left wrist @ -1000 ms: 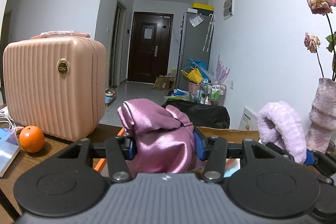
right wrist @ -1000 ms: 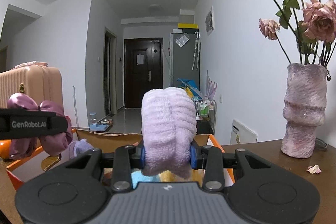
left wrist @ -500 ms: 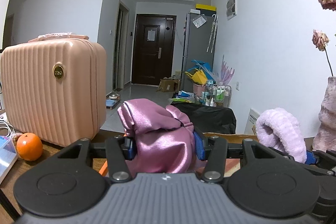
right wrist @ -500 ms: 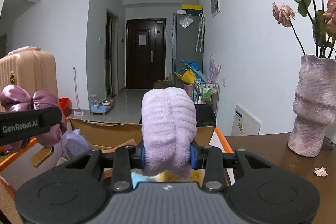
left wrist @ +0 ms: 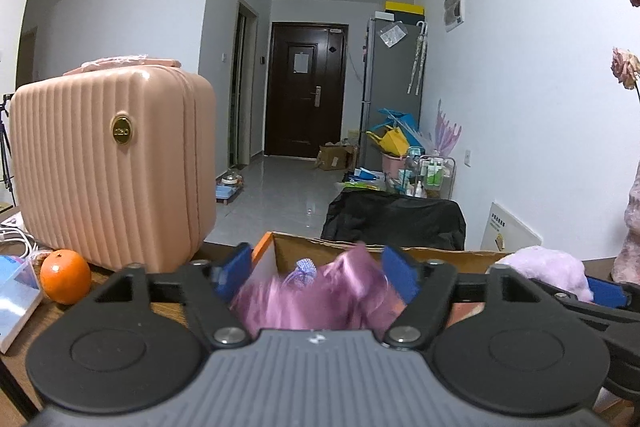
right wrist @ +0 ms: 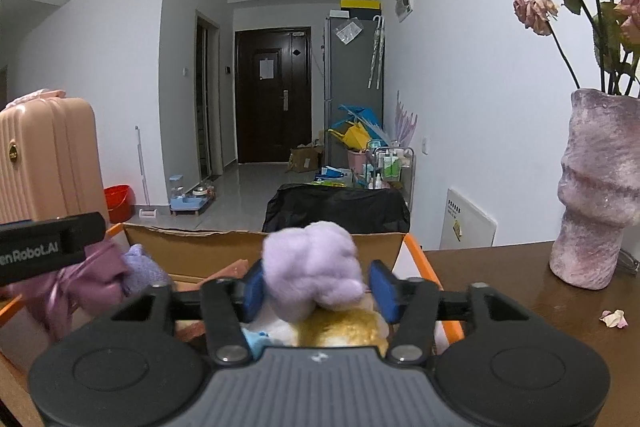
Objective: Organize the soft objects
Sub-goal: 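Open both tools to drop the scrunchie and headband into the box, then withdraw both tools from the box toward the plastic bag and white sponge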
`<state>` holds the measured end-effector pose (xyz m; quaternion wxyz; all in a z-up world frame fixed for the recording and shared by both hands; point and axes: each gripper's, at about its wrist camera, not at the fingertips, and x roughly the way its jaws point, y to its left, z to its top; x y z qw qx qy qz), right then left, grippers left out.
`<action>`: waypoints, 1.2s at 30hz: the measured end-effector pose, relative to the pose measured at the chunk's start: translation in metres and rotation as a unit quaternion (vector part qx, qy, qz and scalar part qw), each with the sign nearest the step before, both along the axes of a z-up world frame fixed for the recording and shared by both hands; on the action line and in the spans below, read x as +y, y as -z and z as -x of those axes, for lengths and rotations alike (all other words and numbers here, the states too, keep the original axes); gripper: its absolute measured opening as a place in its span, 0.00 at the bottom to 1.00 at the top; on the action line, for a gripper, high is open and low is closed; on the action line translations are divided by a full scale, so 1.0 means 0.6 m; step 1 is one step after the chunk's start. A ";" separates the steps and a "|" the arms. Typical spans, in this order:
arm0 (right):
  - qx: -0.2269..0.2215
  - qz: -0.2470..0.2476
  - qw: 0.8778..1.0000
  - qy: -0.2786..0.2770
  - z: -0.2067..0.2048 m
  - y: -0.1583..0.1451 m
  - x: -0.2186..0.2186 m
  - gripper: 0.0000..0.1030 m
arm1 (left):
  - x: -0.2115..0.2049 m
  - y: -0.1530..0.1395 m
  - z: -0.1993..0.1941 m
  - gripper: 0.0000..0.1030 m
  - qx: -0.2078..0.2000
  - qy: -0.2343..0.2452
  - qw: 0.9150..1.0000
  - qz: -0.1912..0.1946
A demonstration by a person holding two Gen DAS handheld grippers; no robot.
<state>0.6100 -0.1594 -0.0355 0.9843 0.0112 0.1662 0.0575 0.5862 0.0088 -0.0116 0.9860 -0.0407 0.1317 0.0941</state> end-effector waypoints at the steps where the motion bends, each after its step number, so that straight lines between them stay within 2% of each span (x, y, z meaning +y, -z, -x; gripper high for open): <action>1: -0.002 -0.001 1.000 0.002 0.001 0.000 -0.001 0.69 | 0.001 0.000 0.001 0.80 -0.001 -0.002 1.000 0.001; 2: -0.003 -0.002 1.000 0.004 0.001 0.000 -0.002 0.78 | 0.000 0.001 0.003 0.86 -0.001 -0.002 1.000 0.000; 3: -0.005 -0.003 1.000 0.007 0.002 0.000 -0.003 0.82 | 0.000 0.000 0.004 0.94 -0.001 -0.004 1.000 0.000; 4: -0.009 -0.003 1.000 0.011 0.003 0.000 -0.005 0.88 | 0.000 0.000 0.004 0.98 -0.002 -0.006 1.000 0.000; 8: -0.013 -0.003 1.000 0.019 0.003 0.001 -0.007 1.00 | 0.002 0.000 0.010 1.00 -0.007 -0.031 0.999 -0.006; 12: -0.013 -0.001 1.000 0.022 0.003 0.003 -0.008 1.00 | 0.009 0.002 0.002 1.00 0.004 -0.033 0.999 -0.002; 27: -0.028 0.002 0.999 0.018 0.031 0.003 -0.006 1.00 | 0.011 0.000 0.007 1.00 0.005 -0.031 0.999 -0.001; 36: -0.032 0.008 0.999 0.012 0.084 -0.005 -0.001 1.00 | 0.004 -0.014 0.055 1.00 0.002 -0.016 1.000 -0.016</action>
